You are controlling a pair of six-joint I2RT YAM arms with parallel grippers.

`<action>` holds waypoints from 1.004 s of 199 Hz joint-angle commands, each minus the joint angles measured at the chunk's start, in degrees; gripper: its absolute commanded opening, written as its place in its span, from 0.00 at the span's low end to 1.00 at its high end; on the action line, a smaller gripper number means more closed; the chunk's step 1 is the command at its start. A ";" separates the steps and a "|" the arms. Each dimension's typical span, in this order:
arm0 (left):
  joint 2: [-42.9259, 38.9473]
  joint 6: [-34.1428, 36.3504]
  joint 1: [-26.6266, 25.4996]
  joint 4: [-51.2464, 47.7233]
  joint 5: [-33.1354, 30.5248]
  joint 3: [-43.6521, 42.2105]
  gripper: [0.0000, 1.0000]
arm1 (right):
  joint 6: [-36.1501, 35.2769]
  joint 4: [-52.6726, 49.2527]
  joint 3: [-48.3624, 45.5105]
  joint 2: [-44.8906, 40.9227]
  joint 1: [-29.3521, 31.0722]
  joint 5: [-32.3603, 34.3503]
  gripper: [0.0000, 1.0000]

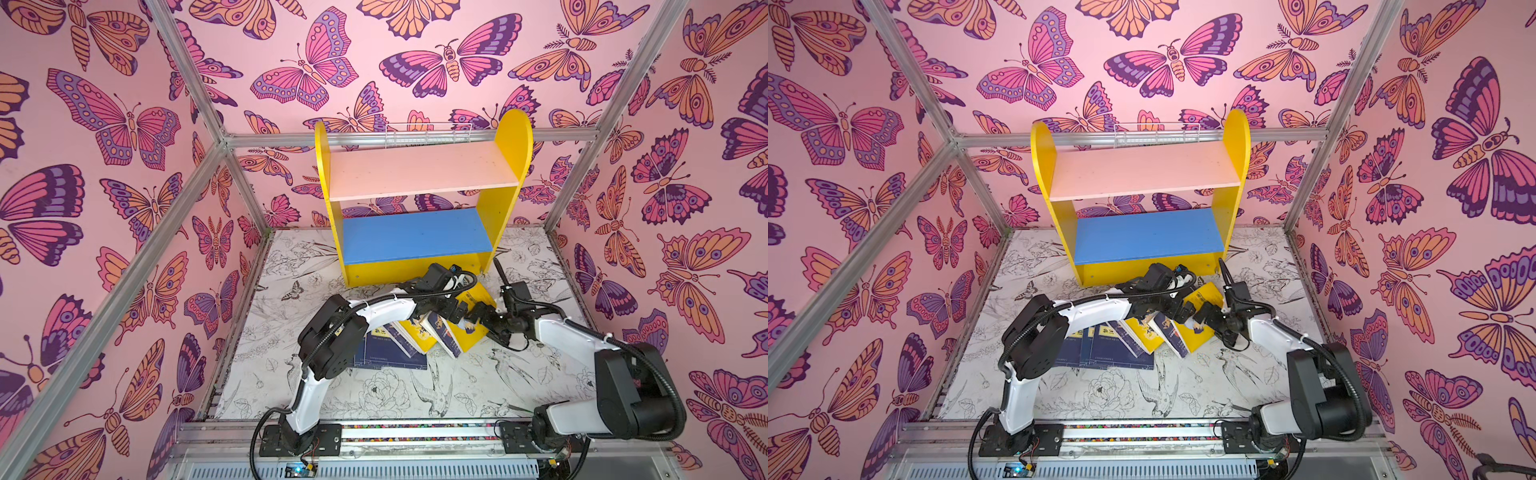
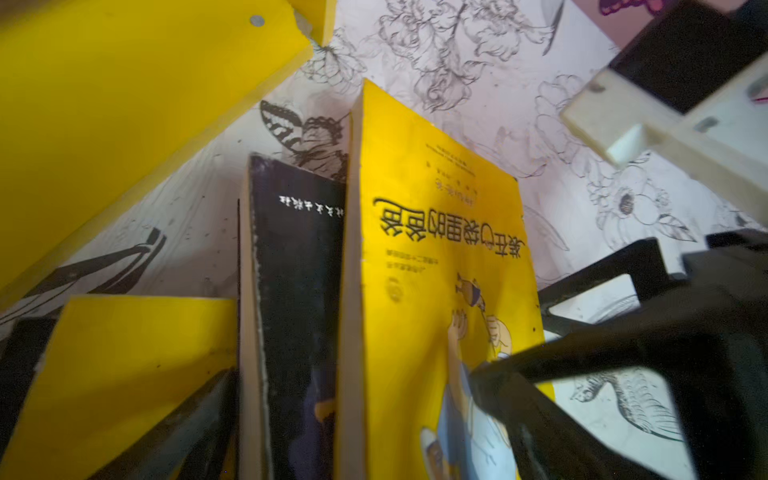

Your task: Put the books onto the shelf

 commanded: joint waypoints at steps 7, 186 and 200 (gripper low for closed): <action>-1.28 -2.12 0.66 -1.58 -4.08 -1.23 0.95 | 1.03 9.00 1.75 0.38 1.42 -4.41 0.97; -1.69 -2.04 2.40 -2.71 -1.46 -7.82 0.11 | 13.62 28.09 -8.29 -0.94 -8.41 -8.49 0.66; -1.49 -2.00 2.40 -2.73 -0.80 -7.83 0.10 | 12.56 28.52 -8.26 -2.43 -8.42 -8.83 0.60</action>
